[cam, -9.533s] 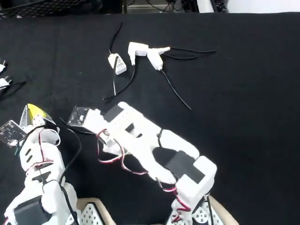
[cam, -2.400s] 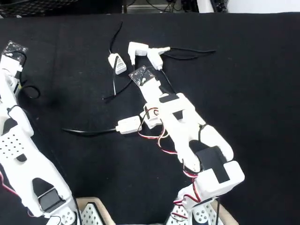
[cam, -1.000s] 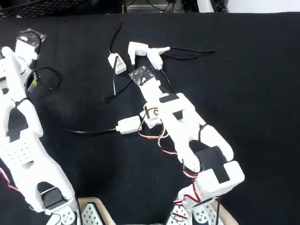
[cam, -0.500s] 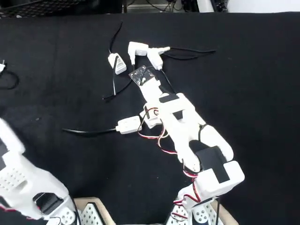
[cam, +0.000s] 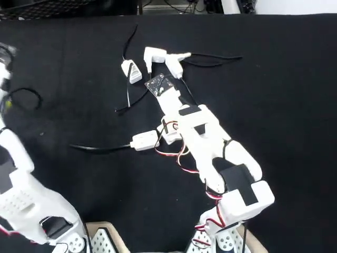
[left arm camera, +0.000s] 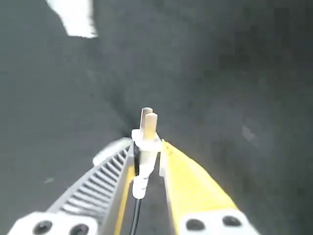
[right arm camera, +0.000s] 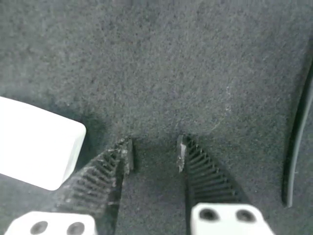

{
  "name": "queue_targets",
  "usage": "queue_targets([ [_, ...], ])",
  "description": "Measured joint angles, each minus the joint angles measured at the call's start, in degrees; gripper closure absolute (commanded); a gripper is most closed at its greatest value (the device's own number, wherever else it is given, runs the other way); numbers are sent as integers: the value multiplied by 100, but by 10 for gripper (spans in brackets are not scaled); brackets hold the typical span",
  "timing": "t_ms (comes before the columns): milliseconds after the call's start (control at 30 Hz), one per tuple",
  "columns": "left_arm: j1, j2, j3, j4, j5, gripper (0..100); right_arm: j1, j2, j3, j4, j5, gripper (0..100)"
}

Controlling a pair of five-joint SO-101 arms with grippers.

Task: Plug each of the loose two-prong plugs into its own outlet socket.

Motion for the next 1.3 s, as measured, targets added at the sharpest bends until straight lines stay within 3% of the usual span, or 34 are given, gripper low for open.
queue_targets([
  [100,-281,-308,-141,-615,492,970,0,0,0,0,0,846],
  [300,-1108,-501,-396,-1530,651,970,0,0,0,0,0,846],
  [433,-1178,-536,-431,-1389,747,970,-9,0,0,26,35,846],
  [567,-668,-563,-281,-273,229,970,-141,-9,35,123,510,846],
  [767,185,-888,-290,53,1556,970,-141,-18,105,70,589,846],
  [867,642,-1231,-18,387,1741,970,-141,-18,105,70,624,846],
  [1300,2602,-3297,3587,791,1811,970,-141,-18,105,70,633,846],
])
